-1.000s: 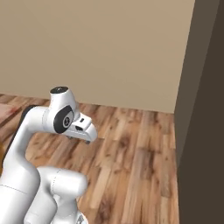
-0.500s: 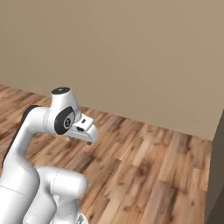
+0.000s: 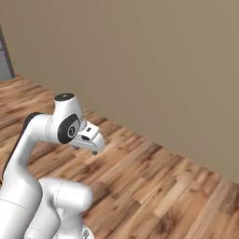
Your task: Place one of the steaks on the plate and the other in the bowl. Then place the bowl in the fridge.
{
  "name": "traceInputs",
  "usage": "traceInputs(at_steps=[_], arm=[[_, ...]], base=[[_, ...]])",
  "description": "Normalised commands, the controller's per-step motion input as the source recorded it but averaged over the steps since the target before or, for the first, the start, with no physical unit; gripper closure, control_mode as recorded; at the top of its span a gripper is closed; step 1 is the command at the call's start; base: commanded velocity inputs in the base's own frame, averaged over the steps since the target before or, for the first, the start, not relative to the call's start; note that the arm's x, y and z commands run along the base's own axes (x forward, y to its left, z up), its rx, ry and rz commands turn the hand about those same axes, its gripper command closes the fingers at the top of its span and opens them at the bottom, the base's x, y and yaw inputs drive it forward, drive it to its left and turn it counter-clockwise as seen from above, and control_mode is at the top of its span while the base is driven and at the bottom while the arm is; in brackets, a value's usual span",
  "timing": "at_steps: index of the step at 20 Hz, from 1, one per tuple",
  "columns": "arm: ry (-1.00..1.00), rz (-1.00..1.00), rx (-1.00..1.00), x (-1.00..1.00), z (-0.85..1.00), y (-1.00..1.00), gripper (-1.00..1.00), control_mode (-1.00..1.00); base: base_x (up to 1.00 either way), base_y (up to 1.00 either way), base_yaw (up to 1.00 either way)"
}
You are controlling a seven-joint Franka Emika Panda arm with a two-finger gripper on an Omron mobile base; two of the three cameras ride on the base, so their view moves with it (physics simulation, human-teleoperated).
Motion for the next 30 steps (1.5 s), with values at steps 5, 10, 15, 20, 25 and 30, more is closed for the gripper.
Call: traceInputs(at_steps=[5, 10, 15, 20, 25, 30], arm=[[0.0, 0.0, 0.0, 0.0, 0.0, 0.0, -1.0, 1.0], [0.0, 0.0, 0.0, 0.0, 0.0, 0.0, -1.0, 1.0], [0.0, 0.0, 0.0, 0.0, 0.0, 0.0, -1.0, 1.0], [0.0, 0.0, 0.0, 0.0, 0.0, 0.0, -1.0, 1.0], [0.0, 0.0, 0.0, 0.0, 0.0, 0.0, -1.0, 1.0], [0.0, 0.0, 0.0, 0.0, 0.0, 0.0, -1.0, 1.0]], base=[[0.92, -0.14, 0.44], [0.96, -0.06, 0.46], [0.99, 0.0, 0.5], [1.0, 0.0, 0.51], [1.0, -0.12, 0.43], [1.0, -0.26, 0.31]])
